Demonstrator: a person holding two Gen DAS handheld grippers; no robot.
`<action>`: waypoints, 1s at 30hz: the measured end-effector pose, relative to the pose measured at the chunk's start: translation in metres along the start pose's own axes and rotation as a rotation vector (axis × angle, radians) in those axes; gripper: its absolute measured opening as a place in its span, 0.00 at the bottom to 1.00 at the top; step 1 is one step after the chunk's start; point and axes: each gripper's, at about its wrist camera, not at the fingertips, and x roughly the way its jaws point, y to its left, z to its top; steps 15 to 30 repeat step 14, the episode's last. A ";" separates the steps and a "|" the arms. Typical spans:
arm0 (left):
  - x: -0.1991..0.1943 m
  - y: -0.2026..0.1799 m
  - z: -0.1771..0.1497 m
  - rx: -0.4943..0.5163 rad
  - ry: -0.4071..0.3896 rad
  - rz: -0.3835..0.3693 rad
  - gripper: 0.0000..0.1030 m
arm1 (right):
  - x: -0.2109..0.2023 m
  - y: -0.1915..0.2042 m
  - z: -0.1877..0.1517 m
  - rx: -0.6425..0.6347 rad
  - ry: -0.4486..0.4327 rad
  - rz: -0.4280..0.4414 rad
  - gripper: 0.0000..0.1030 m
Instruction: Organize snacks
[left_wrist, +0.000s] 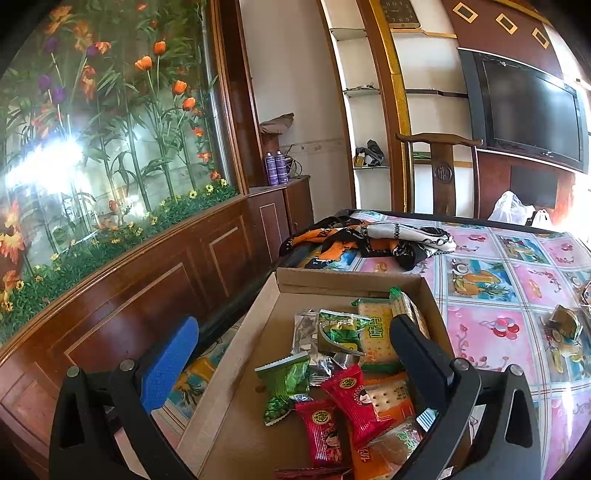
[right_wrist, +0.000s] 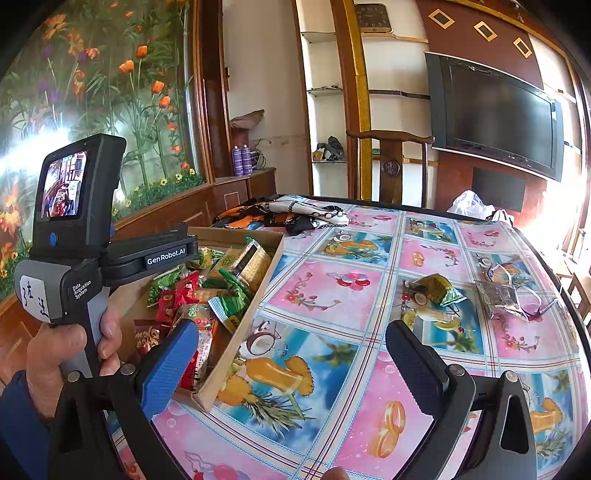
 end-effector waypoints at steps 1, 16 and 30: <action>0.000 0.000 0.000 0.000 0.001 0.000 1.00 | 0.000 0.001 0.000 0.001 -0.001 0.000 0.99; -0.005 -0.003 0.002 -0.010 -0.008 -0.085 1.00 | 0.002 -0.006 -0.001 0.023 -0.001 -0.012 0.99; -0.005 -0.003 0.002 -0.010 -0.008 -0.085 1.00 | 0.002 -0.006 -0.001 0.023 -0.001 -0.012 0.99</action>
